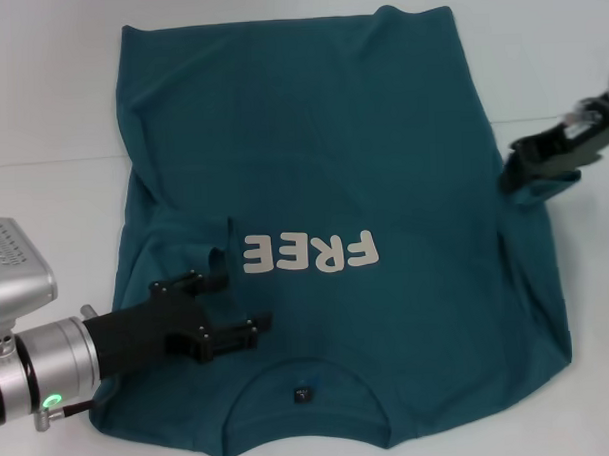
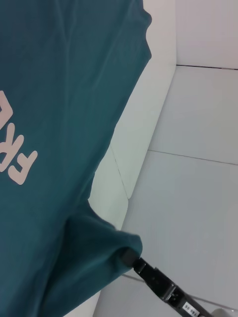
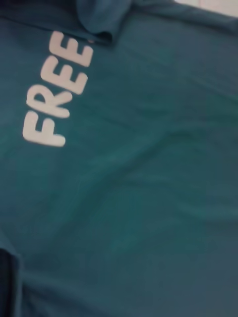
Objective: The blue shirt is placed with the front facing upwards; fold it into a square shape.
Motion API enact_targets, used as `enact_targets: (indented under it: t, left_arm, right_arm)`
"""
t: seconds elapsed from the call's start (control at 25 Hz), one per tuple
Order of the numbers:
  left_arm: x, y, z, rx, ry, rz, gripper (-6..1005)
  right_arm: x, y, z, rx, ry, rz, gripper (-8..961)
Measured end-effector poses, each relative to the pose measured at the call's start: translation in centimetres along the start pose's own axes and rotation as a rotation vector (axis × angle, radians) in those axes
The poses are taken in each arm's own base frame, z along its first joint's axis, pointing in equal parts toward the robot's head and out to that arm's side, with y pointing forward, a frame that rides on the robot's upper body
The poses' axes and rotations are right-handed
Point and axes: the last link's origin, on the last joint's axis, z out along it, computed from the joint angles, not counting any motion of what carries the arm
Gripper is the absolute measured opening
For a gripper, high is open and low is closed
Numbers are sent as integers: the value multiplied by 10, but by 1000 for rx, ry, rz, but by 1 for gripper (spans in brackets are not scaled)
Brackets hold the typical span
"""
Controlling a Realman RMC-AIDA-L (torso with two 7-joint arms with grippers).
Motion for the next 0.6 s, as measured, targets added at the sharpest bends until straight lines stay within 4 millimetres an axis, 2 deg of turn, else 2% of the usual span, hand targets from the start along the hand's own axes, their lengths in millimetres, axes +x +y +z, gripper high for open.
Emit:
enact_targets:
  t: [0.32,0.6]
  left_arm:
    - [0,-1,0,3,-1,0,876]
    - [0,-2,0,8,-3,1,876]
  right_arm:
    - [-7,41,20,-14,73,-111,22]
    - [3,56,42,7,159,-174,21]
